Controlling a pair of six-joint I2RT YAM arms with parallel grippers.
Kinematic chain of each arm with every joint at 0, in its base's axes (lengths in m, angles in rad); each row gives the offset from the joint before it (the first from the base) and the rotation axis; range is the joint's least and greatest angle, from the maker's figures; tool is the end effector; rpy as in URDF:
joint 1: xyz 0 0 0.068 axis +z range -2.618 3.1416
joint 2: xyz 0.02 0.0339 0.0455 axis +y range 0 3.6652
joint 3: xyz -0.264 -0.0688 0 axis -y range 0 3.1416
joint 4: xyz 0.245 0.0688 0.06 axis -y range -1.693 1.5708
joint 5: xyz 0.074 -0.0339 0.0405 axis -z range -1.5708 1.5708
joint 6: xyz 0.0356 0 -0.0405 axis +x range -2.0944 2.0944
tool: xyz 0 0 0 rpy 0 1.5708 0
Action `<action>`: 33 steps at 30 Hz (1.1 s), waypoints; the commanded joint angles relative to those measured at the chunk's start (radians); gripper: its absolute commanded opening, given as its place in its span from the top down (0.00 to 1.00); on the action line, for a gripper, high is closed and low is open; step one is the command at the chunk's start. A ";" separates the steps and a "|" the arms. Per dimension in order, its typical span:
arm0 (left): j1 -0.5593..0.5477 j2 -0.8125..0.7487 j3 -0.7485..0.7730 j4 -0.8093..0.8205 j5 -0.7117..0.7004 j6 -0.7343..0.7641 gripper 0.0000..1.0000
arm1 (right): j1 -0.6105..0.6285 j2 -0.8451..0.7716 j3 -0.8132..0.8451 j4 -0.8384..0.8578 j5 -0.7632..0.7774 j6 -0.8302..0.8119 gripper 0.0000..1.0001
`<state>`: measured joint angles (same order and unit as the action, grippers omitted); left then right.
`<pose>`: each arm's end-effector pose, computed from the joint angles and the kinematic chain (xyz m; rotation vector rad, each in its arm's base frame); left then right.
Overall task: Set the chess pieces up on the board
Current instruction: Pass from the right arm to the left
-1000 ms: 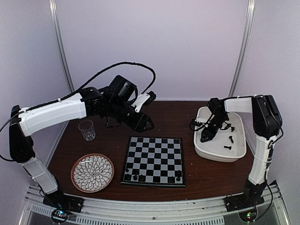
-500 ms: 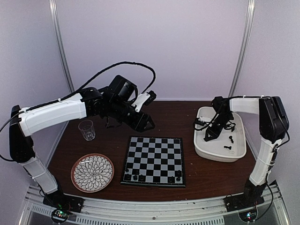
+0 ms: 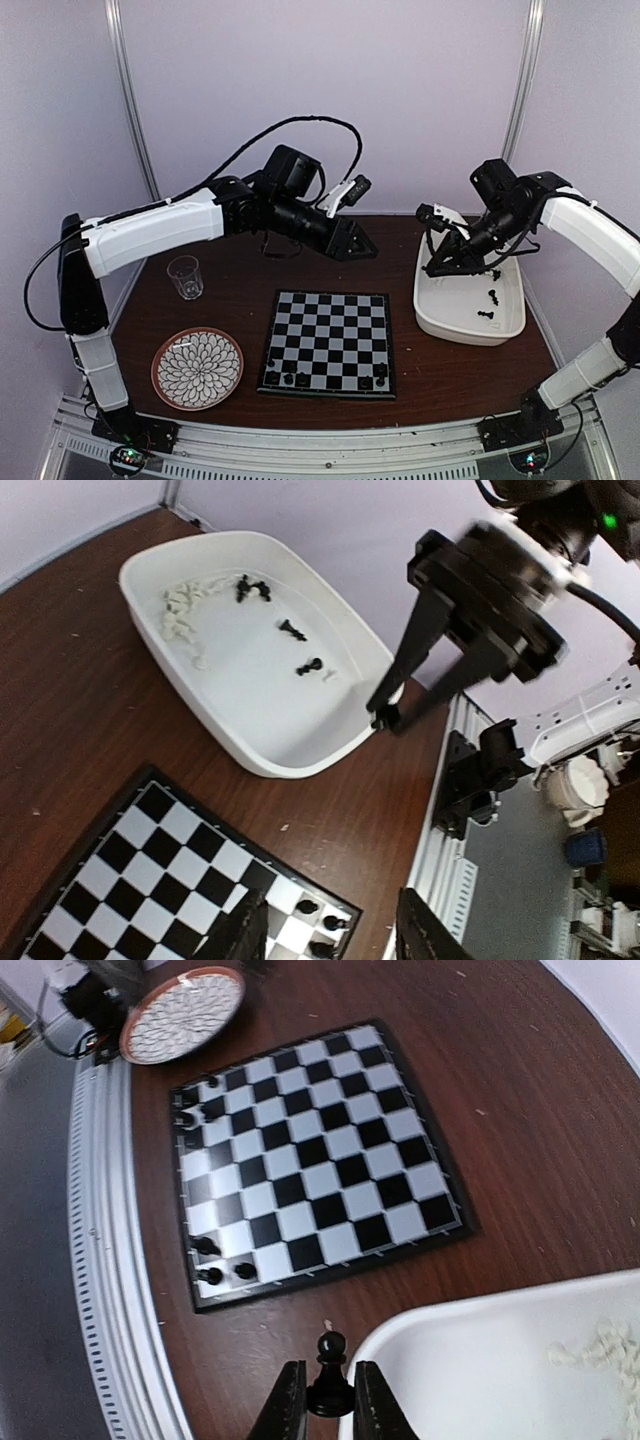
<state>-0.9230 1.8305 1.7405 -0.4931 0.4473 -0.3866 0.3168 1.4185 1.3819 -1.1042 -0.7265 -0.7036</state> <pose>0.2446 -0.3488 0.3480 0.8966 2.1809 -1.1896 0.2482 0.1062 0.3340 -1.3855 2.0558 0.8179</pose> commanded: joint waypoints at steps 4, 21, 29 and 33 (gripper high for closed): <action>-0.005 0.079 -0.003 0.187 0.313 -0.254 0.58 | 0.157 0.006 0.115 -0.097 -0.109 0.019 0.88; -0.035 0.096 -0.079 0.377 0.357 -0.370 0.66 | 0.246 0.042 0.167 -0.119 -0.062 0.006 0.87; -0.042 0.118 -0.068 0.379 0.363 -0.383 0.72 | 0.252 0.053 0.182 -0.116 -0.067 0.011 0.87; -0.045 0.128 -0.059 0.379 0.371 -0.384 0.76 | 0.253 0.054 0.187 -0.116 -0.067 0.013 0.87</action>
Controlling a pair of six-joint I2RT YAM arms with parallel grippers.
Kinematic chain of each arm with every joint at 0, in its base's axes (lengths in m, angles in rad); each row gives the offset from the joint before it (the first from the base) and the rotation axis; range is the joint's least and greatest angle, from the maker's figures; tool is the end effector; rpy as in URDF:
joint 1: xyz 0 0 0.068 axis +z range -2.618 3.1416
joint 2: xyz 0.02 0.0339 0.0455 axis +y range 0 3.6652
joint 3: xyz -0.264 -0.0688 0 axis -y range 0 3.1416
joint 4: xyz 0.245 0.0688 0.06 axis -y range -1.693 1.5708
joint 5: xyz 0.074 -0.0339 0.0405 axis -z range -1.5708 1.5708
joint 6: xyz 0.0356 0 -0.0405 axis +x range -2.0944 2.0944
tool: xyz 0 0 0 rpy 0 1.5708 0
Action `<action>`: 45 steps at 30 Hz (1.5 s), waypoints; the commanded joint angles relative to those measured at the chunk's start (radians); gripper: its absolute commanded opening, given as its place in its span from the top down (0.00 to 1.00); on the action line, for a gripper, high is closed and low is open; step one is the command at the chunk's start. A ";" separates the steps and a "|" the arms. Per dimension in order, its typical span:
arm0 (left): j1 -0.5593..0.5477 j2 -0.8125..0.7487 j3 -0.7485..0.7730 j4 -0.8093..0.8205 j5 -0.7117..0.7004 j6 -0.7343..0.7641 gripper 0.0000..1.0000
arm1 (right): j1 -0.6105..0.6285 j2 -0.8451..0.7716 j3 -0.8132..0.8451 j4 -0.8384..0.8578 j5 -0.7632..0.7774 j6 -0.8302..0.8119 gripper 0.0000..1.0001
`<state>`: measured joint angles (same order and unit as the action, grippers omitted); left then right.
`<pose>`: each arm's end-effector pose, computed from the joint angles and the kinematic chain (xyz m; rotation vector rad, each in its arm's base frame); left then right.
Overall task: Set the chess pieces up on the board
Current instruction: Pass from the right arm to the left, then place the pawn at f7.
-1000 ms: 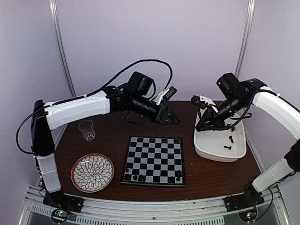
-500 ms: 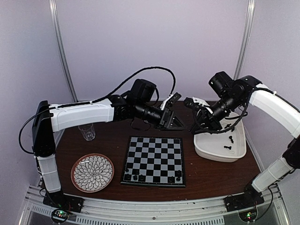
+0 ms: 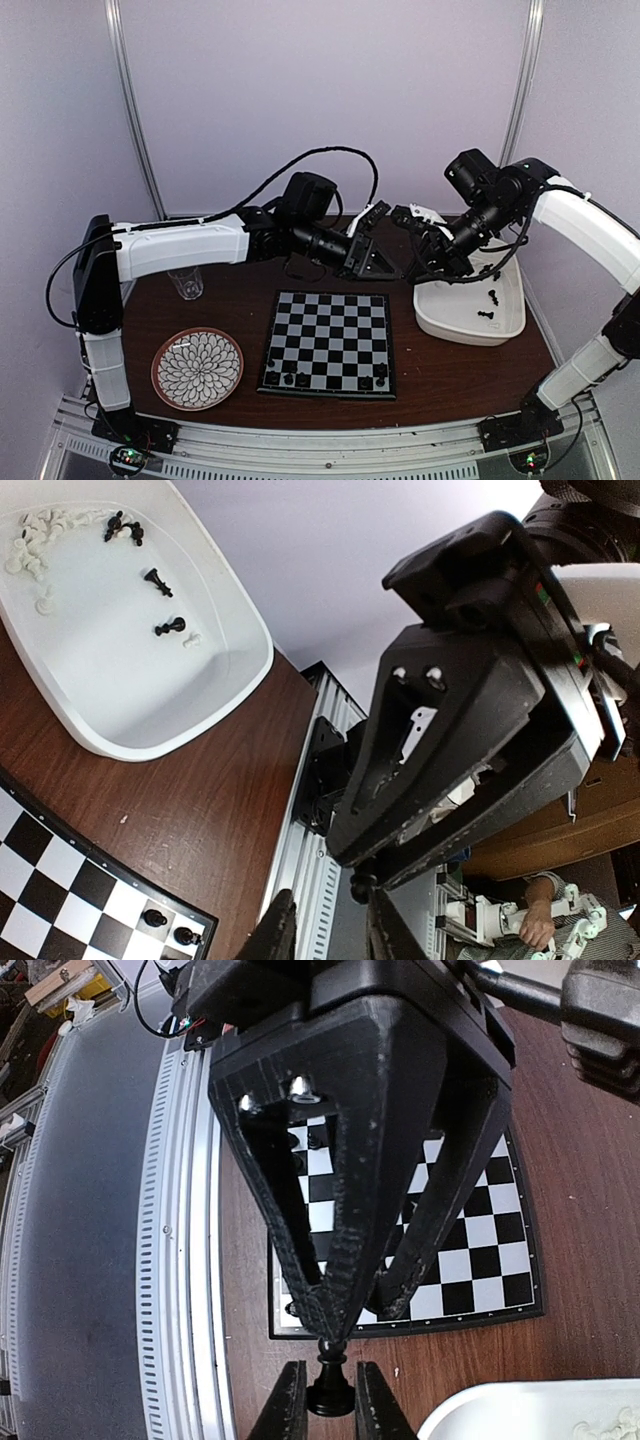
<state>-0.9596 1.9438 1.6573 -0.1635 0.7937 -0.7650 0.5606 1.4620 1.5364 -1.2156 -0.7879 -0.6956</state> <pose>0.2416 -0.3891 0.3046 0.8434 2.2789 -1.7606 0.2174 0.1662 0.3639 -1.6478 1.8843 0.9972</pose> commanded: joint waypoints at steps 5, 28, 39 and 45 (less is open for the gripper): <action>-0.011 0.015 0.022 0.064 0.032 -0.010 0.78 | 0.011 0.014 0.031 -0.002 0.002 0.008 0.87; -0.017 0.034 0.082 -0.057 0.037 0.070 0.95 | 0.014 0.017 0.022 0.012 0.053 0.034 0.66; -0.017 0.063 0.346 -1.029 -0.429 0.577 0.97 | -0.278 -0.099 -0.083 -0.010 -0.080 0.016 0.51; -0.064 0.082 0.348 -1.247 -0.632 0.687 0.98 | -0.357 -0.103 -0.207 0.148 -0.037 0.117 0.50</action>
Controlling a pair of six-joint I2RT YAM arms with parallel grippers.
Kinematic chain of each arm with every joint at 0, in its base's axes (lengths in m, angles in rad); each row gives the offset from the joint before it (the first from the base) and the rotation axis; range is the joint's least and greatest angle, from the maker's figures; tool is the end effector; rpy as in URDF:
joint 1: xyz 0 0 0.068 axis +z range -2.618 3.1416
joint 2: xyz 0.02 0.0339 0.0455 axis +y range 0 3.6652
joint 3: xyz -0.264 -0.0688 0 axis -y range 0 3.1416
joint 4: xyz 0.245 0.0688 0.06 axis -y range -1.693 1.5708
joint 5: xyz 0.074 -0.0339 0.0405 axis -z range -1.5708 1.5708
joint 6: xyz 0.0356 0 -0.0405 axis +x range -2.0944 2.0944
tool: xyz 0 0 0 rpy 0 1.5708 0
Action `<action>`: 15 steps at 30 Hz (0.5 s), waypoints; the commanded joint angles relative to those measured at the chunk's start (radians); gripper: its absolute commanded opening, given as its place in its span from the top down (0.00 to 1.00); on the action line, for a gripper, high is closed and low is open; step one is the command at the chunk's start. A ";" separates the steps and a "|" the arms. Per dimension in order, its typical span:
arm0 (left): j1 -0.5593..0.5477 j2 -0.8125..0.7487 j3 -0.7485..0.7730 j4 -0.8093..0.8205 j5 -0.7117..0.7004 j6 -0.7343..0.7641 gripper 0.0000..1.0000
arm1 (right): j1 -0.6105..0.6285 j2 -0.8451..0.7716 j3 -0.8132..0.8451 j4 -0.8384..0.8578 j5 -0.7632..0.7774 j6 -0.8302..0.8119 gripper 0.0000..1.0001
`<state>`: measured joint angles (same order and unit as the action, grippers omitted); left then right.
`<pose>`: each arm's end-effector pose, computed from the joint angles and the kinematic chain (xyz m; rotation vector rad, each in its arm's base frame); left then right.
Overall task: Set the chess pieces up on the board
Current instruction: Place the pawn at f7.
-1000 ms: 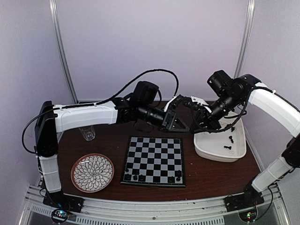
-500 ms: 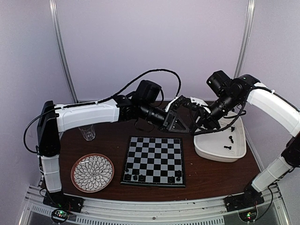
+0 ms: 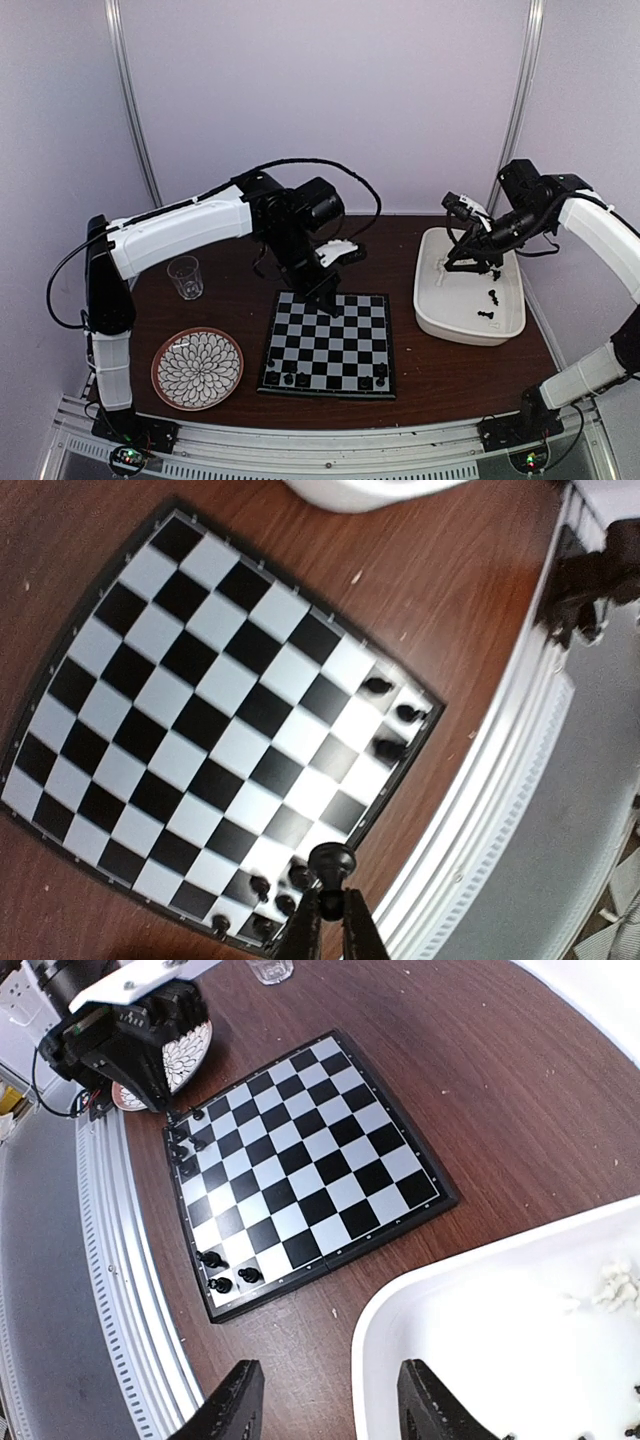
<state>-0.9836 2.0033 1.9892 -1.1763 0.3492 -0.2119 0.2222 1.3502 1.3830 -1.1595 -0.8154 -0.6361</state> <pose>0.2205 -0.3534 0.3100 1.1953 2.6780 -0.7449 0.2356 0.0798 0.3502 -1.2136 2.0887 0.9047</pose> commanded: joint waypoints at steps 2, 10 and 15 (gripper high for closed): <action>-0.067 0.028 0.006 -0.259 -0.223 0.159 0.98 | -0.020 0.027 -0.059 0.093 -0.001 0.056 0.50; -0.165 0.133 -0.002 -0.317 -0.333 0.177 0.98 | -0.020 0.056 -0.058 0.111 -0.011 0.072 0.50; -0.167 0.179 0.011 -0.270 -0.334 0.165 0.99 | -0.020 0.058 -0.063 0.104 -0.022 0.069 0.50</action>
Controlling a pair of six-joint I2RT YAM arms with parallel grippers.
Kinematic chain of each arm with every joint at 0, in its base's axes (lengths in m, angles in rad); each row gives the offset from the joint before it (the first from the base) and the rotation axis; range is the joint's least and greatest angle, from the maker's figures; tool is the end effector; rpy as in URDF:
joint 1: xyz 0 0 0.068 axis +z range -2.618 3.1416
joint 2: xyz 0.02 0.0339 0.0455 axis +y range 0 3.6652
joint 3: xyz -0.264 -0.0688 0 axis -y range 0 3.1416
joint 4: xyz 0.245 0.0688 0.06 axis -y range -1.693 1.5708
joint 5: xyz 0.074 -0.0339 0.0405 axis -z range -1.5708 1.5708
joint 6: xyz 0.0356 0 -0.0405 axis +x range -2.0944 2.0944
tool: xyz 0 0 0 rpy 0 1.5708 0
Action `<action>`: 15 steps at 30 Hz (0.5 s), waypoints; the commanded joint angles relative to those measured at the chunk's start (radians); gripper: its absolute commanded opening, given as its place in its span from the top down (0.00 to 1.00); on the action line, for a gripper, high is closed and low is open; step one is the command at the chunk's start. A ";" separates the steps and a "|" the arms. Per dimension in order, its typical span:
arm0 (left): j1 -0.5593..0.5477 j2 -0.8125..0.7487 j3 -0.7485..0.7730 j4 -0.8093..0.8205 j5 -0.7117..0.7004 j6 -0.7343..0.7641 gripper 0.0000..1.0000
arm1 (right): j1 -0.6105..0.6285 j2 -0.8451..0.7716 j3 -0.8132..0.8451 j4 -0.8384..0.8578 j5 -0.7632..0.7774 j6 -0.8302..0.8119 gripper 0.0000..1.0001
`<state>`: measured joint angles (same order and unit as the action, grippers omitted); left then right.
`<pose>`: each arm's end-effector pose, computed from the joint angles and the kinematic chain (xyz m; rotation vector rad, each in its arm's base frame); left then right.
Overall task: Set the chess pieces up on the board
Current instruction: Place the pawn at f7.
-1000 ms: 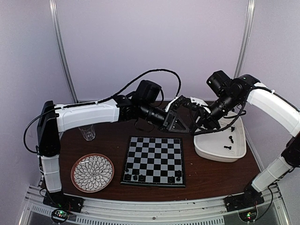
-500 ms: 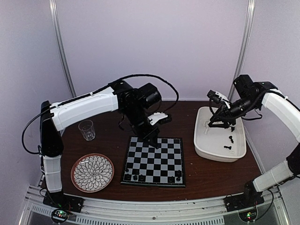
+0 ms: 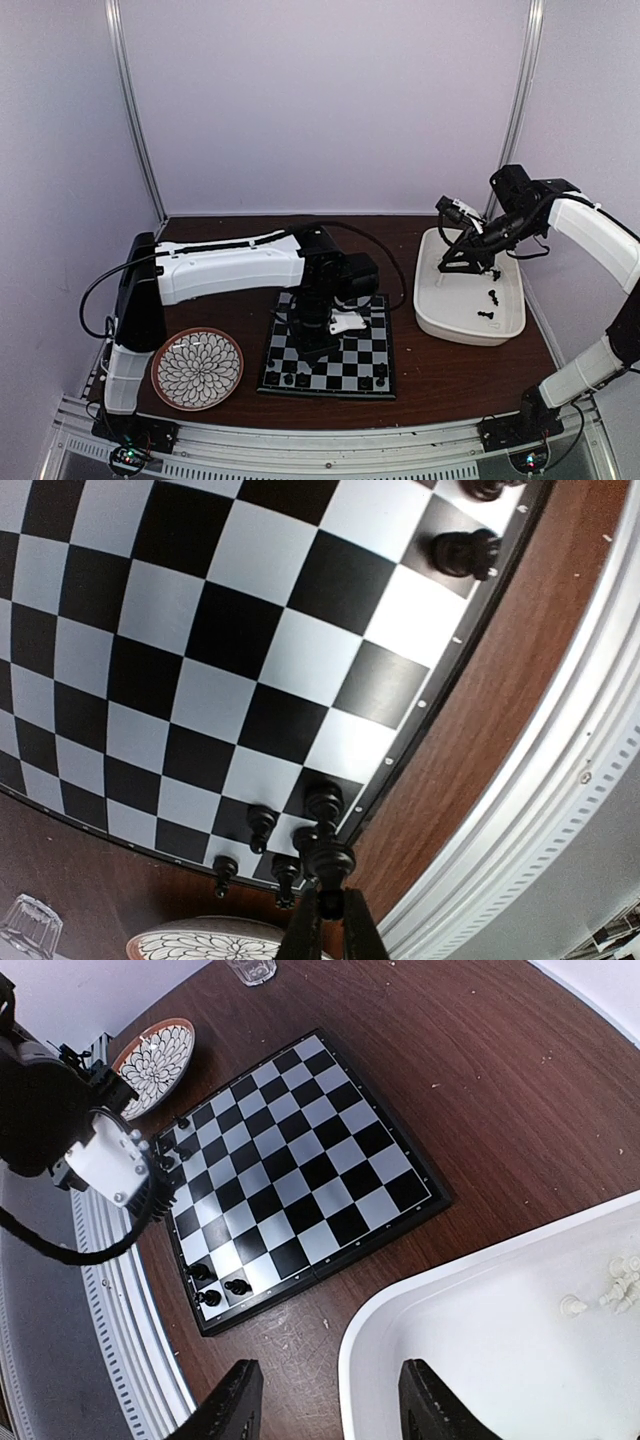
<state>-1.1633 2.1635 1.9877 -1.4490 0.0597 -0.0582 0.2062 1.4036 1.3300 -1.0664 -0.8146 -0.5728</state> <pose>0.1618 -0.3803 0.2393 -1.6055 -2.6085 0.0275 0.2550 0.0798 0.3262 -1.1327 2.1567 0.9321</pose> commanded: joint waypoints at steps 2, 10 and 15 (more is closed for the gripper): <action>0.013 0.036 0.020 0.013 -0.044 0.009 0.98 | -0.003 0.003 -0.014 0.008 -0.024 0.003 0.49; 0.013 0.091 0.020 0.010 -0.120 0.003 0.98 | -0.004 -0.007 -0.019 -0.003 -0.035 -0.004 0.49; 0.013 0.107 0.018 0.026 -0.116 0.001 0.99 | -0.003 -0.009 -0.019 -0.004 -0.039 -0.003 0.50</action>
<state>-1.1530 2.2578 1.9881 -1.4395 -0.0383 -0.0586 0.2062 1.4036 1.3209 -1.0657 -0.8310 -0.5728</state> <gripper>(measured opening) 0.054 0.505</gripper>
